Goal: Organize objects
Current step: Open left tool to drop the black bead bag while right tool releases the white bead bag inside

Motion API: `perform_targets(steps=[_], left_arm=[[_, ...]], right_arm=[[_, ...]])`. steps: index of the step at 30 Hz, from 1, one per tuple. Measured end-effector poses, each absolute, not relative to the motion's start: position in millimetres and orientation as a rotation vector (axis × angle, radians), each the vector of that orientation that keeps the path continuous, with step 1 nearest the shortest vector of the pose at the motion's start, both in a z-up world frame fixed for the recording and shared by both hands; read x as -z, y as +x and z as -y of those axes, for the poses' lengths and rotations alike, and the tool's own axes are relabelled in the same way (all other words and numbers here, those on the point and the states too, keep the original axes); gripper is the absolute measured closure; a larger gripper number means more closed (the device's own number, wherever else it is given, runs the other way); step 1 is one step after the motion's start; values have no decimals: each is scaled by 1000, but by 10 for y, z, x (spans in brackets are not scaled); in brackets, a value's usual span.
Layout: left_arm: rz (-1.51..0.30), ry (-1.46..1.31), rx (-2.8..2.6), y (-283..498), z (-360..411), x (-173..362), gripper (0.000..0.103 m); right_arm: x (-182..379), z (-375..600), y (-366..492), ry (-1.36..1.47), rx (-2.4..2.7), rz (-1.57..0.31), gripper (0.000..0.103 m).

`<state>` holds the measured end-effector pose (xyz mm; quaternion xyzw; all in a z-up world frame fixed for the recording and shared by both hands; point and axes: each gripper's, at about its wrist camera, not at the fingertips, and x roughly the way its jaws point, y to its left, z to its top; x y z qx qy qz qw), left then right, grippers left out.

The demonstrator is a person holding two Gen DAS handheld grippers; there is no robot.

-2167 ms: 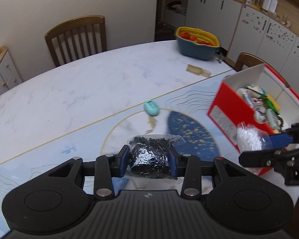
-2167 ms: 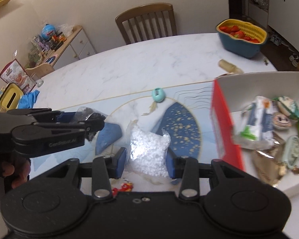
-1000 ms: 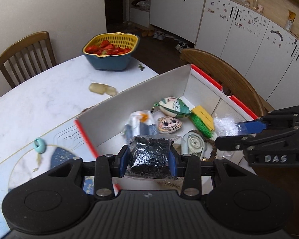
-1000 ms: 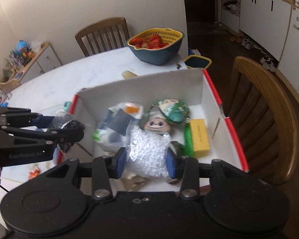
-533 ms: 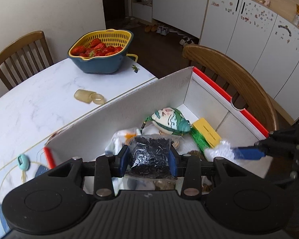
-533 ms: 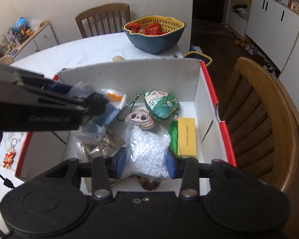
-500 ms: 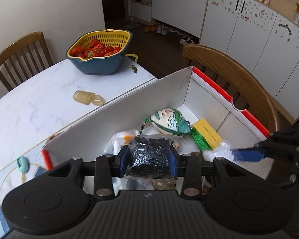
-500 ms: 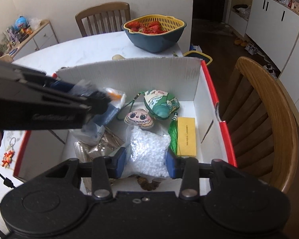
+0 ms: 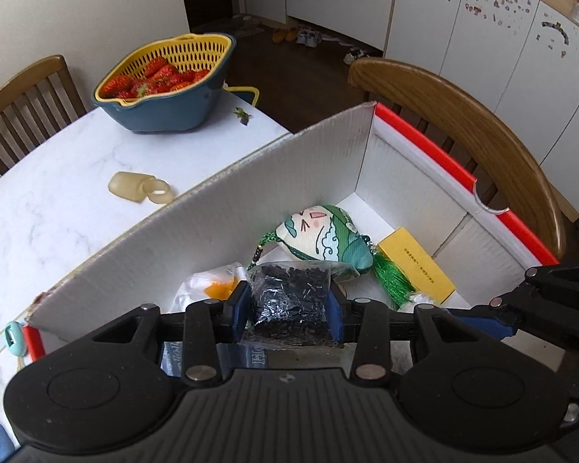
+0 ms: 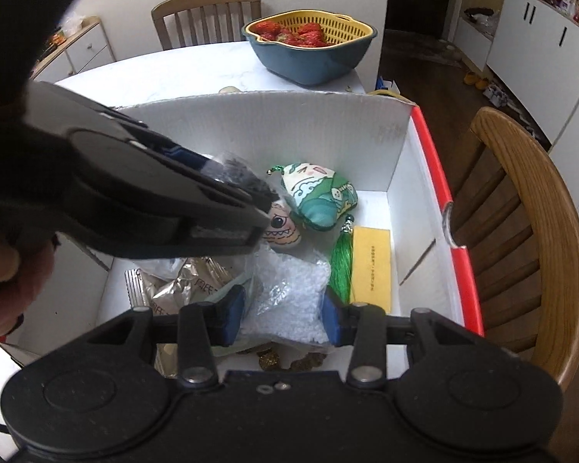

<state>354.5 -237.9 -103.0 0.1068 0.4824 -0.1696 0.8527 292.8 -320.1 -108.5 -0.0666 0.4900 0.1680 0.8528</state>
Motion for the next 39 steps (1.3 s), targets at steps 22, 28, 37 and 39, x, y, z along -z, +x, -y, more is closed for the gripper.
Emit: perform_targets(steps=[22, 28, 37, 39], left_arm=[[-1087, 204, 359, 3640, 2424, 1267, 58], [-1049, 208, 357, 3591, 2425, 1201, 41], [-989, 221, 346, 3449, 2376, 1033, 37], [-974, 221, 344, 3424, 2352, 993, 37]], right_arm=[[1201, 3303, 3022, -104, -367, -1066, 53], [1158, 3349, 2987, -87, -381, -1046, 42], [1061, 3432, 2907, -69, -416, -1004, 34], [1015, 3454, 2877, -63, -427, -986, 30]])
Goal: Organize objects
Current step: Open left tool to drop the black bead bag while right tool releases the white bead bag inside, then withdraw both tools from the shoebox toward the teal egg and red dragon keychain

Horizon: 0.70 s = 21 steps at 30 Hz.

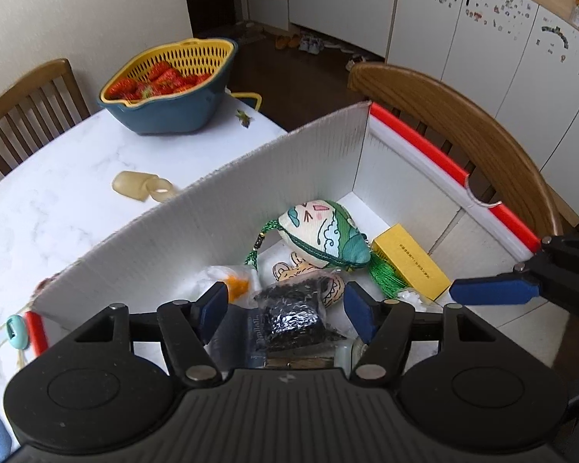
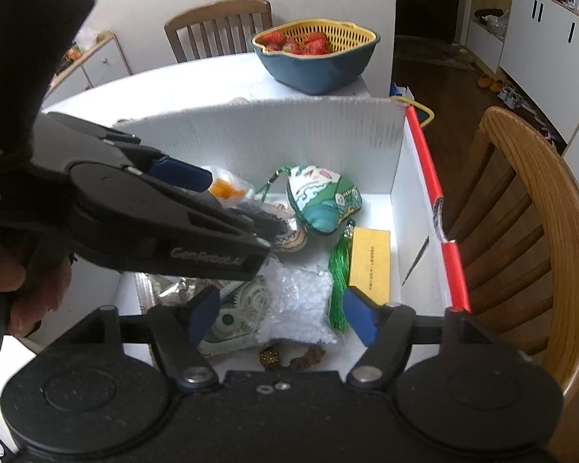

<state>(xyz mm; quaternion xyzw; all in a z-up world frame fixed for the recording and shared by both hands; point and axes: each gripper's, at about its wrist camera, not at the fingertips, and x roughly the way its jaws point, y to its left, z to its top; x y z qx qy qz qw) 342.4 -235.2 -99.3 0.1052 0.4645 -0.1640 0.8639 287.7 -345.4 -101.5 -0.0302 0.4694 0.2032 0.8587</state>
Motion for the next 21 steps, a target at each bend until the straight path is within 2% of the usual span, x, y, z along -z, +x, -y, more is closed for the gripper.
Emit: perform_targets(steps=[1, 3, 7, 9, 18, 21], left_arm=[[-965, 220, 344, 3397, 2341, 963, 37], [-952, 213, 342, 3342, 2311, 905, 30], [-931, 194, 340, 3232, 2239, 790, 29], [-921, 186, 337, 3175, 2199, 728, 23], [-872, 147, 323, 2908, 1975, 465, 16], [-851, 131, 323, 2828, 1884, 392, 5]], right_arm=[[993, 3467, 2855, -60, -431, -975, 28], [948, 3488, 2817, -52, -440, -954, 23], [847, 3524, 2745, -36, -457, -920, 19], [792, 3537, 2709, -33, -462, -899, 15], [591, 3495, 2525, -27, -479, -845, 10], [535, 3446, 2454, -32, -470, -828, 8]])
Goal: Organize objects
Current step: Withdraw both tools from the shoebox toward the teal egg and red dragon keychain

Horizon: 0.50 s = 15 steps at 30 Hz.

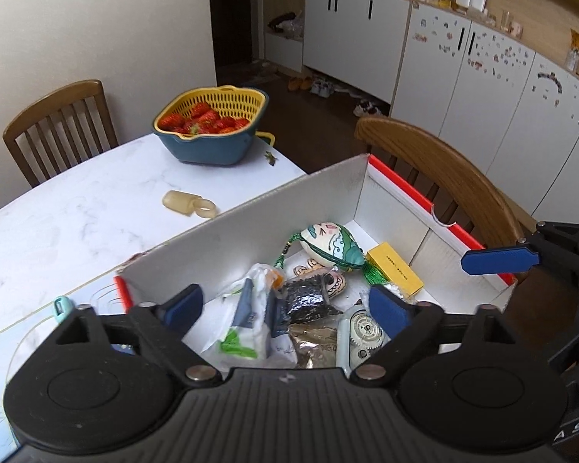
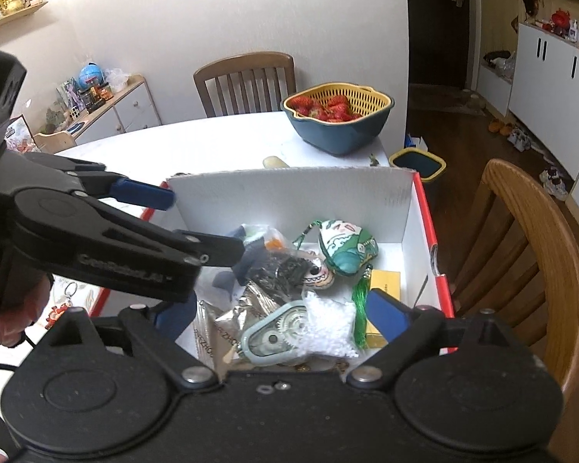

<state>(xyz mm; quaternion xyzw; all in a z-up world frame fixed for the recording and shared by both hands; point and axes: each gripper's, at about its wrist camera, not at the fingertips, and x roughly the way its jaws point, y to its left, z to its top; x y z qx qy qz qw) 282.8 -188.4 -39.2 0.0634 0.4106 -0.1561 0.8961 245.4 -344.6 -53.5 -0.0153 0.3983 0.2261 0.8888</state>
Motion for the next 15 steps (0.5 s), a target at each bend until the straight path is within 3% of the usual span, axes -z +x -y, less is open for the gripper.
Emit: perform_targets(steps=[15], left_arm=[[-752, 139, 383, 2433, 1051, 143, 2]], right_arm=[[348, 2738, 2071, 4, -427, -779, 5]])
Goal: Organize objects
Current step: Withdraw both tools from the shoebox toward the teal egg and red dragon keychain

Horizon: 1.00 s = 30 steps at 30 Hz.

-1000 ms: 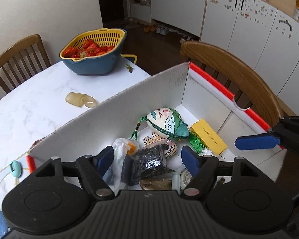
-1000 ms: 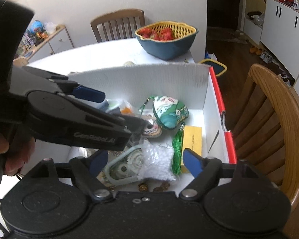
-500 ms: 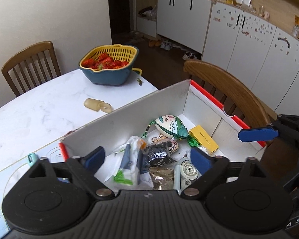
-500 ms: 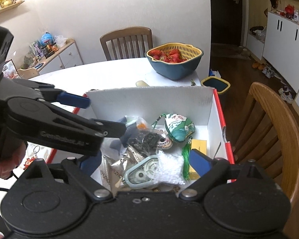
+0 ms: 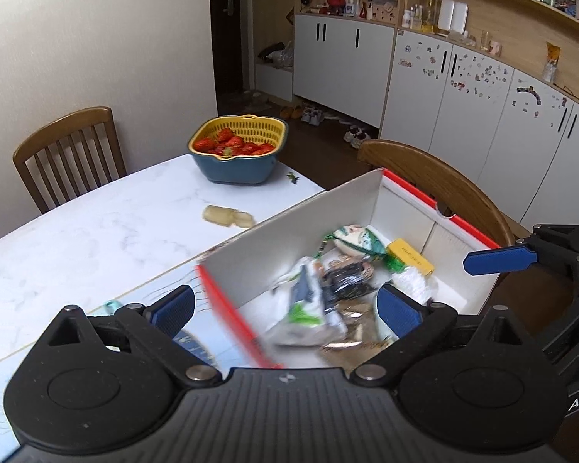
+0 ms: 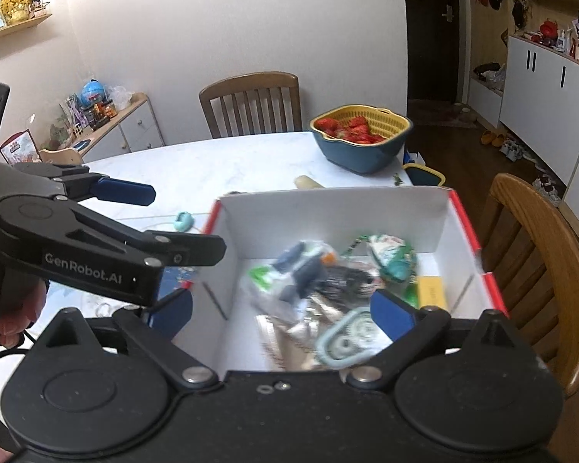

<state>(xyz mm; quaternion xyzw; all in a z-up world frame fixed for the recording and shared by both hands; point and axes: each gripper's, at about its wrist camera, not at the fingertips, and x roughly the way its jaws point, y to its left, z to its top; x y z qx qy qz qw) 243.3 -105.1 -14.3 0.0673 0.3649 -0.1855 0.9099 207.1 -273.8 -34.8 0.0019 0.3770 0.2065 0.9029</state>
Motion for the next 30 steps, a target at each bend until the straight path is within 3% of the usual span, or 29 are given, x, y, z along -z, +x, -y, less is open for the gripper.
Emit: perform_targets(steps=[16, 30], left_arm=[[-759, 129, 374, 2465, -524, 291, 2], [-803, 122, 360, 2856, -1222, 920, 2]], right_arm=[[459, 1388, 1736, 28, -401, -784, 5], [1225, 263, 1663, -88, -476, -942, 8]])
